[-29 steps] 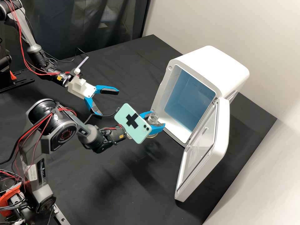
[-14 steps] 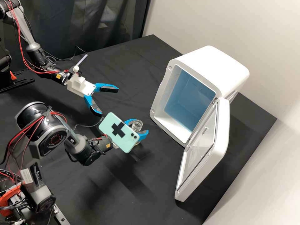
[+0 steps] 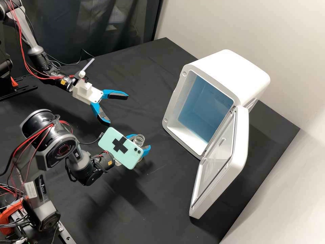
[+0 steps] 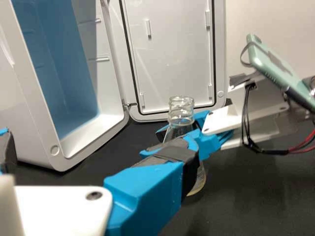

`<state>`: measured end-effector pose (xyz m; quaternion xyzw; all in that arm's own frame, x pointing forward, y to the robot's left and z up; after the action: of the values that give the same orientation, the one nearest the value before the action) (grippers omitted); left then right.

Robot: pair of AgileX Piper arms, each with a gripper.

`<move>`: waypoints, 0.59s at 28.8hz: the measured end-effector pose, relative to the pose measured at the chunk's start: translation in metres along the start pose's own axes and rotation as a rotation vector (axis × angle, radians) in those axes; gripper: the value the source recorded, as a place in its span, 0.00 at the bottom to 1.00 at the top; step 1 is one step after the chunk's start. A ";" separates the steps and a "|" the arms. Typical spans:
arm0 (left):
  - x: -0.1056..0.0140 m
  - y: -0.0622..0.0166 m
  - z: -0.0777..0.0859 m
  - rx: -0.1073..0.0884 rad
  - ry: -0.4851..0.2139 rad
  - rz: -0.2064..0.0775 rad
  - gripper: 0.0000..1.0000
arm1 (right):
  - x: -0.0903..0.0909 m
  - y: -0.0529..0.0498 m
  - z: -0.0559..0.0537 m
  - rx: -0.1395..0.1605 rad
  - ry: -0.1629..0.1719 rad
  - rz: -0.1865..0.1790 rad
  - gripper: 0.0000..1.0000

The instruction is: Take the flask out of the incubator

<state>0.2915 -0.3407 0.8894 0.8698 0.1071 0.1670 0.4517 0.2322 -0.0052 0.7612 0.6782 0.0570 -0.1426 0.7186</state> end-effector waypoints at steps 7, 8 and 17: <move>0.000 0.0007 0.000 0.000 -0.001 0.004 1.00 | 0.012 -0.012 0.000 -0.045 -0.033 -0.009 0.00; 0.000 0.0007 0.000 0.000 -0.001 0.004 1.00 | 0.013 -0.013 0.000 -0.049 -0.032 -0.010 0.00; 0.000 0.0007 0.000 0.000 -0.001 0.004 1.00 | 0.017 -0.012 0.001 -0.047 -0.041 0.010 0.00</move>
<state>0.2915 -0.3412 0.8899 0.8701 0.1052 0.1676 0.4514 0.2446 -0.0084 0.7456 0.6586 0.0425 -0.1515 0.7359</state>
